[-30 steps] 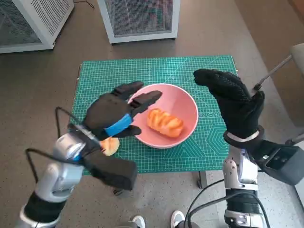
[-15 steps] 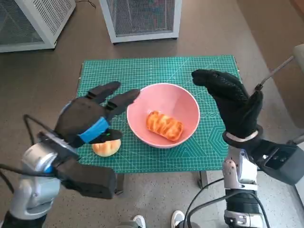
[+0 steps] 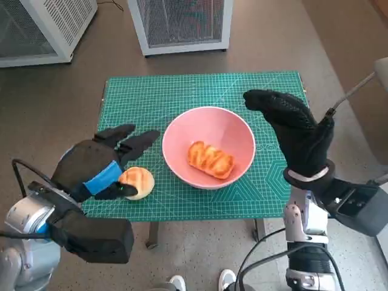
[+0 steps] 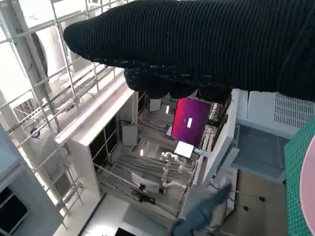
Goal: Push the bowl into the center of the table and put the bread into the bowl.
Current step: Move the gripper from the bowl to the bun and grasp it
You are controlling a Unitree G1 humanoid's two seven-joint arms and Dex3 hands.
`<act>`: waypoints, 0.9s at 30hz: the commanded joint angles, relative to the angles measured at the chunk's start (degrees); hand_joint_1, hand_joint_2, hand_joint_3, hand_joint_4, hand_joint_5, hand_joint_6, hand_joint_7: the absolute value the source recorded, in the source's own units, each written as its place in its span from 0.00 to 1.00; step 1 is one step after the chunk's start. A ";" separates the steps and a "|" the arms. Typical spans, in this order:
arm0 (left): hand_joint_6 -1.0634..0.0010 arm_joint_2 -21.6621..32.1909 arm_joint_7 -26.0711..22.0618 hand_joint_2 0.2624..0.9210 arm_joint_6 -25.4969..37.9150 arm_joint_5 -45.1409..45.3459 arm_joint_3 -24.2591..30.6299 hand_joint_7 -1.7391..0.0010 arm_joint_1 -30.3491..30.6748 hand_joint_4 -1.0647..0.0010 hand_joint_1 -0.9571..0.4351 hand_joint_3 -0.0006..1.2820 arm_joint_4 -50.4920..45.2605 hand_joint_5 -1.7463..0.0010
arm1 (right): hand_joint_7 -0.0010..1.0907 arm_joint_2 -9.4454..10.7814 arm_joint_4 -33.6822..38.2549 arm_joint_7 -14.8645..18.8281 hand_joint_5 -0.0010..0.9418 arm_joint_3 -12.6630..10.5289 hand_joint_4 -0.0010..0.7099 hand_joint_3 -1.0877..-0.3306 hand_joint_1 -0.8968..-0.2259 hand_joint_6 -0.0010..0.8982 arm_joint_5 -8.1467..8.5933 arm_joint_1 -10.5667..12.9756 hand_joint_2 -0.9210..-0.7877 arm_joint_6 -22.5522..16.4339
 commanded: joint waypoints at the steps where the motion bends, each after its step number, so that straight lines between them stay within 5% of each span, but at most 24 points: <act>1: 0.77 0.40 -1.41 0.72 1.66 -0.77 -0.20 1.00 0.97 0.77 0.41 0.00 0.10 1.00 | 0.57 -0.07 0.64 0.46 0.00 0.08 0.51 0.82 0.64 0.00 -0.23 0.76 0.00 0.82; 27: 0.75 -3.99 1.12 0.75 8.30 1.75 -9.09 0.99 -3.27 0.78 0.44 0.00 15.29 1.00 | 0.56 -1.02 -0.94 0.47 0.01 -0.02 0.52 0.81 0.63 0.00 -0.32 1.86 0.00 1.94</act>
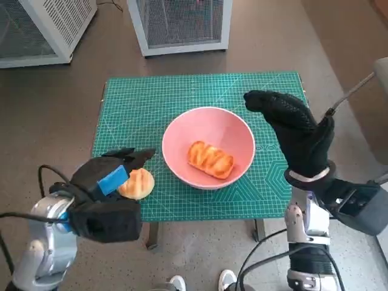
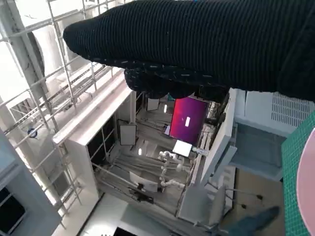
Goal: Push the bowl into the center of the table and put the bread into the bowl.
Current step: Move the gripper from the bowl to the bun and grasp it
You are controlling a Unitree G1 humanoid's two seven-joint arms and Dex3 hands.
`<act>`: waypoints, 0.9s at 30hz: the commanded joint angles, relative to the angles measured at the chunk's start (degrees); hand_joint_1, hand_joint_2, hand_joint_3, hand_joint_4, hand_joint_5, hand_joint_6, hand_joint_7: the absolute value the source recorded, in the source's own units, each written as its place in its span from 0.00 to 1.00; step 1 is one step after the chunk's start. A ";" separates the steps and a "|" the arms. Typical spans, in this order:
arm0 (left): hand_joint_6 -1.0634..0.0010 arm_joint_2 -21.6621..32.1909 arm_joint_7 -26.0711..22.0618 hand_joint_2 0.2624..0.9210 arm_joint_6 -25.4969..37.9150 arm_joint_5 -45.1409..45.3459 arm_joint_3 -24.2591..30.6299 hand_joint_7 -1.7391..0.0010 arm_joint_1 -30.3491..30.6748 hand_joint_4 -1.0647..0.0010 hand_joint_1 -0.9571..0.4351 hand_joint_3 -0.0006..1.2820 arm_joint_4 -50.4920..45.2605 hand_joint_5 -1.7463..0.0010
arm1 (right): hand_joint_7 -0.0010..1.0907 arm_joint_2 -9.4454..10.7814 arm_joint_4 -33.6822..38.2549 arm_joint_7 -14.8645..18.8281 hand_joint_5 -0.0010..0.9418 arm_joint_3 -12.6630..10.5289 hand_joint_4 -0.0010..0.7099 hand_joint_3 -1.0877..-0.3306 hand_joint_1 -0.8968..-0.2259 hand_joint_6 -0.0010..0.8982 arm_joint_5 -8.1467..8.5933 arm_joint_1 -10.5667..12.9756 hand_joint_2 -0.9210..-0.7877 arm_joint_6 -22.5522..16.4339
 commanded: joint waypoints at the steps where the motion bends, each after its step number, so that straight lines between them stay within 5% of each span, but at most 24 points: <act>1: 0.74 -1.25 1.40 0.75 0.99 0.76 -2.04 0.99 -2.39 0.76 0.45 0.00 4.58 0.99 | 0.56 -0.50 -0.26 0.41 0.01 0.00 0.52 0.81 0.64 0.00 -0.38 1.47 0.00 0.82; 16: 0.56 -4.21 5.05 0.79 2.68 1.05 -7.89 0.96 -8.53 0.60 0.65 0.01 22.47 0.97 | 0.56 -1.11 -1.13 0.23 0.01 0.04 0.52 0.81 0.65 0.00 -0.46 1.97 0.00 1.52; 22: 0.37 -3.17 7.10 0.86 1.29 1.61 -9.32 0.92 -9.42 0.34 0.70 0.02 26.51 0.93 | 0.56 -1.15 -1.61 -0.01 0.01 0.06 0.52 0.81 0.65 0.00 -0.47 2.24 0.00 1.93; 23: 0.41 -2.94 7.64 0.91 0.76 1.63 -9.40 0.69 -9.39 0.34 0.69 0.04 26.83 0.72 | 0.57 -1.15 -1.66 -0.04 0.01 0.05 0.52 0.81 0.65 0.00 -0.46 2.27 0.00 1.99; 25: 0.44 -2.42 8.81 0.95 -0.60 1.23 -8.93 0.50 -8.97 0.33 0.69 0.05 26.68 0.53 | 0.57 -1.11 -1.90 -0.14 0.00 0.08 0.52 0.81 0.65 0.00 -0.50 2.38 0.00 2.12; 27: 0.44 -1.77 9.45 0.97 -1.62 0.58 -8.06 0.42 -8.22 0.32 0.69 0.05 25.10 0.44 | 0.57 -1.06 -2.13 -0.21 0.00 0.14 0.51 0.81 0.65 0.00 -0.57 2.50 0.00 2.19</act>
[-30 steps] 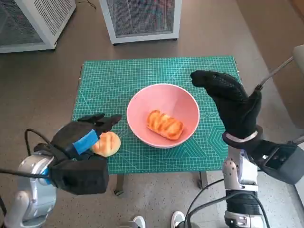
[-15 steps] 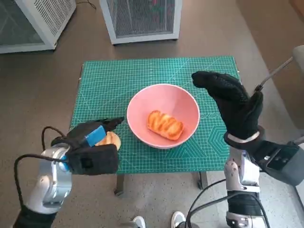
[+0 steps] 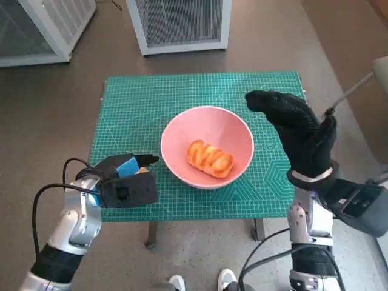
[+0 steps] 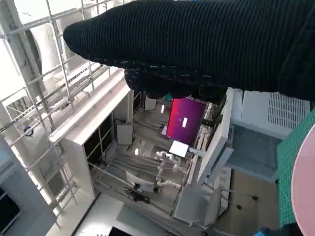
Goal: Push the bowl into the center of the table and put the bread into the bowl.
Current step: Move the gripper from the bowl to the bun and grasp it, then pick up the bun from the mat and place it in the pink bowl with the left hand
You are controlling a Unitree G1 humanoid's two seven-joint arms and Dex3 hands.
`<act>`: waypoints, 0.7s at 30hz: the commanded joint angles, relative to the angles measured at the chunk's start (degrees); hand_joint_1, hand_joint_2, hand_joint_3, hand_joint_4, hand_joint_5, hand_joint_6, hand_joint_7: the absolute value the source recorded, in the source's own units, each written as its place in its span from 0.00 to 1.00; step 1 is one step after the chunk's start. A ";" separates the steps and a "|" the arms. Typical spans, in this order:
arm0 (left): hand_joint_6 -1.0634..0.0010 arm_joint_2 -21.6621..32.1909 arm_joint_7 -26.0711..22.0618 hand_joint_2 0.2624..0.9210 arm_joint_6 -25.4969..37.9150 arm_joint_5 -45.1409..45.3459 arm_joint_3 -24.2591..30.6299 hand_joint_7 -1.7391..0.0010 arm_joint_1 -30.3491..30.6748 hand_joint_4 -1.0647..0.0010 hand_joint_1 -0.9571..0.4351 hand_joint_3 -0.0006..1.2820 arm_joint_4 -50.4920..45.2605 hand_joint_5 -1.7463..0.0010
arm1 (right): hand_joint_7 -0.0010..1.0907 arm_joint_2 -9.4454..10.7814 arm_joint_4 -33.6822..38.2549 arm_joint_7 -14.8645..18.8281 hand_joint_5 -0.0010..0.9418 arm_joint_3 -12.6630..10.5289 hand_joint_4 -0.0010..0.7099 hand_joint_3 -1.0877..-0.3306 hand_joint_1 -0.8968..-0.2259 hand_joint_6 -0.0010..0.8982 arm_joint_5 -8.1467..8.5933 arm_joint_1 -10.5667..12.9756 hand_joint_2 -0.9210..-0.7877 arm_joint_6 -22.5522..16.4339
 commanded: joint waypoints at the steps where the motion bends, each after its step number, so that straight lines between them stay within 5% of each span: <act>1: 0.43 1.92 1.26 0.97 -2.40 -0.79 0.89 0.39 1.98 0.30 0.69 0.05 -1.55 0.41 | 0.58 -0.09 -0.52 -0.22 0.00 0.12 0.51 0.81 0.65 0.00 -0.54 1.91 0.00 1.04; 11: 0.38 4.22 -0.83 0.97 -0.93 -3.67 6.33 0.39 3.43 0.30 0.69 0.05 -13.68 0.33 | 0.63 0.17 -0.56 -0.29 0.01 0.22 0.52 0.80 0.63 0.00 -0.50 1.77 0.00 1.67; 21: 0.38 4.88 -1.80 0.97 0.90 -6.15 12.35 0.37 3.00 0.29 0.69 0.05 -24.93 0.35 | 0.66 0.35 -0.40 -0.28 0.01 0.42 0.52 0.79 0.63 0.00 -0.59 1.64 0.00 1.74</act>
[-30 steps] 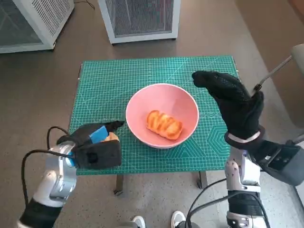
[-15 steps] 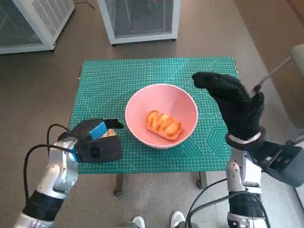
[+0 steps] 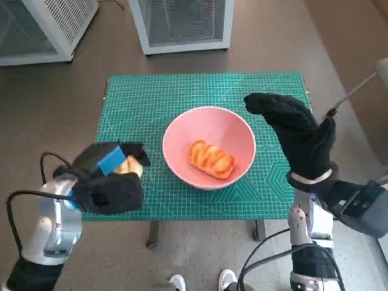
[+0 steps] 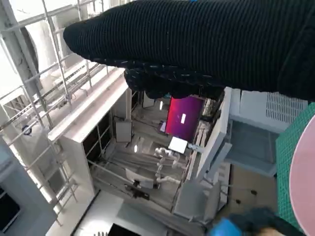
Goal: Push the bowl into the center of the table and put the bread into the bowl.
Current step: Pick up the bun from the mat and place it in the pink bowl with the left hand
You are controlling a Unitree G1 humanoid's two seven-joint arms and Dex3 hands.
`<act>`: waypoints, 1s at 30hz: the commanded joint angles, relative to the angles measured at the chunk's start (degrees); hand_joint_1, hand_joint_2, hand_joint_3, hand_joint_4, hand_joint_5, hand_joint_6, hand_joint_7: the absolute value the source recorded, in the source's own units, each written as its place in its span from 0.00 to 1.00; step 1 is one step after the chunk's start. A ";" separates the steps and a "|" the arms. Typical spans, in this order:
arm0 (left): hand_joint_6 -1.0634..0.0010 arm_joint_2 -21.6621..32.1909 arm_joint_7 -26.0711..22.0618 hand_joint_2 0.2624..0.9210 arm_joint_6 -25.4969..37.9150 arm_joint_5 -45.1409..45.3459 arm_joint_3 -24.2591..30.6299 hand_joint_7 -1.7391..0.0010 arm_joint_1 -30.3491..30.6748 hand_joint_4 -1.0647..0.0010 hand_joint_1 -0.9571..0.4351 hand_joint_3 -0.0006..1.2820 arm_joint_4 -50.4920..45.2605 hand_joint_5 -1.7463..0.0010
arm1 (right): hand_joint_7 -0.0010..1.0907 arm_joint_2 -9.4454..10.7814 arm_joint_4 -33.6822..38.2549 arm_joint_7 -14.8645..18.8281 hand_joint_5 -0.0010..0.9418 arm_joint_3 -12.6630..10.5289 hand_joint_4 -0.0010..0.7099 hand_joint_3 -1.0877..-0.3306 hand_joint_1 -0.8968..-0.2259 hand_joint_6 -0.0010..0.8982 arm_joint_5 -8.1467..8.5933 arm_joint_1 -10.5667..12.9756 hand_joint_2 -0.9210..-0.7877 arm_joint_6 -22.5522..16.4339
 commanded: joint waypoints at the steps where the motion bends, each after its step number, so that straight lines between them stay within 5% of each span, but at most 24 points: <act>1: 0.38 0.75 -0.65 0.97 0.55 -1.66 2.68 0.36 -0.76 0.29 0.69 0.05 -5.08 0.36 | 0.66 0.15 0.36 -0.22 0.01 0.06 0.52 0.79 0.63 0.00 -0.56 0.93 0.00 0.71; 17: 0.38 -1.92 1.67 0.97 -1.50 -0.33 1.31 0.34 -7.63 0.26 0.69 0.03 -12.32 0.40 | 0.65 0.09 0.68 0.02 0.01 0.11 0.54 0.78 0.64 0.00 -0.32 0.75 0.00 0.96; 30: 0.38 -7.37 5.02 0.97 -9.85 -0.06 -7.06 0.34 -14.21 0.25 0.69 0.03 -3.78 0.41 | 0.65 -0.07 0.09 0.48 0.02 0.08 0.54 0.79 0.63 0.00 0.17 1.18 0.00 1.19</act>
